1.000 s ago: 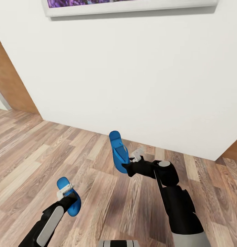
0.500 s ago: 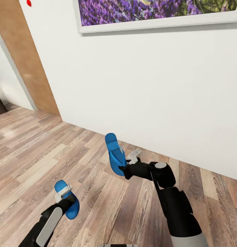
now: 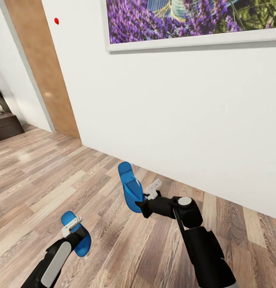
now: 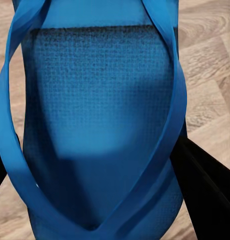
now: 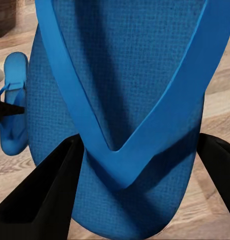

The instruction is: In the bedroom, move the book from the bed onto either nightstand, and place the two sandals side by side next to the bed.

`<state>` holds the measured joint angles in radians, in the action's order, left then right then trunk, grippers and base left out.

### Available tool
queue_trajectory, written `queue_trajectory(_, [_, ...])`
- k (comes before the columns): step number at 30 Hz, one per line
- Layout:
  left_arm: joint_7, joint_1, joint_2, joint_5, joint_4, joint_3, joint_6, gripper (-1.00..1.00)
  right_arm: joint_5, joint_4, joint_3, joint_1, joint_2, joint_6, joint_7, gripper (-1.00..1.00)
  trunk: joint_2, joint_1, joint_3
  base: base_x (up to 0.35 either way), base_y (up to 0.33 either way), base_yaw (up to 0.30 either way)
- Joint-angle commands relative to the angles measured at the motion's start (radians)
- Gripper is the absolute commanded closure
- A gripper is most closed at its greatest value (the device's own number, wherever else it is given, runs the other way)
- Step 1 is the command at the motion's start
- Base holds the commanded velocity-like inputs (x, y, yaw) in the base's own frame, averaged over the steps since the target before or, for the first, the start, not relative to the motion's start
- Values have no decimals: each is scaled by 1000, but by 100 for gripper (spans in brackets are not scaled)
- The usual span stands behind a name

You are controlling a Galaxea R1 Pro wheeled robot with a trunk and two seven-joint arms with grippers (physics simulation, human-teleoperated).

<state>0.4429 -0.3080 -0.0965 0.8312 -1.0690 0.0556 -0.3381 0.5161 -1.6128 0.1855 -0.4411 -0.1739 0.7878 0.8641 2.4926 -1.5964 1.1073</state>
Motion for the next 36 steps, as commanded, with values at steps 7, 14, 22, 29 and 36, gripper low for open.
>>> queue_trajectory(7, [-2, 0, -1, 4, 3, 6, 8, 100, 10, -2, -1, -5, -1, 164, 4, 100, 0, 0, 1, 51, -55, 16])
queue_trajectory(14, [-3, 9, -3, 5, 4, 4, 21, 100, 19, 77, -2, -58, -1, 259, -9, 100, 0, 0, 1, 219, -238, 244])
queue_trajectory(22, [3, 12, -3, 5, 4, 4, 32, 100, 10, 193, -3, -110, -1, 259, -80, 100, 0, 0, 5, 241, -247, 278])
queue_trajectory(29, [7, 13, -3, 5, 4, 4, 34, 100, 9, 211, 1, -118, -1, 259, -92, 100, 0, 0, 8, 245, -247, 280])
queue_trajectory(36, [8, 14, -3, 5, 4, 4, 35, 100, 10, 213, 6, -117, -1, 259, -93, 100, 0, 0, 13, 257, -229, 270])
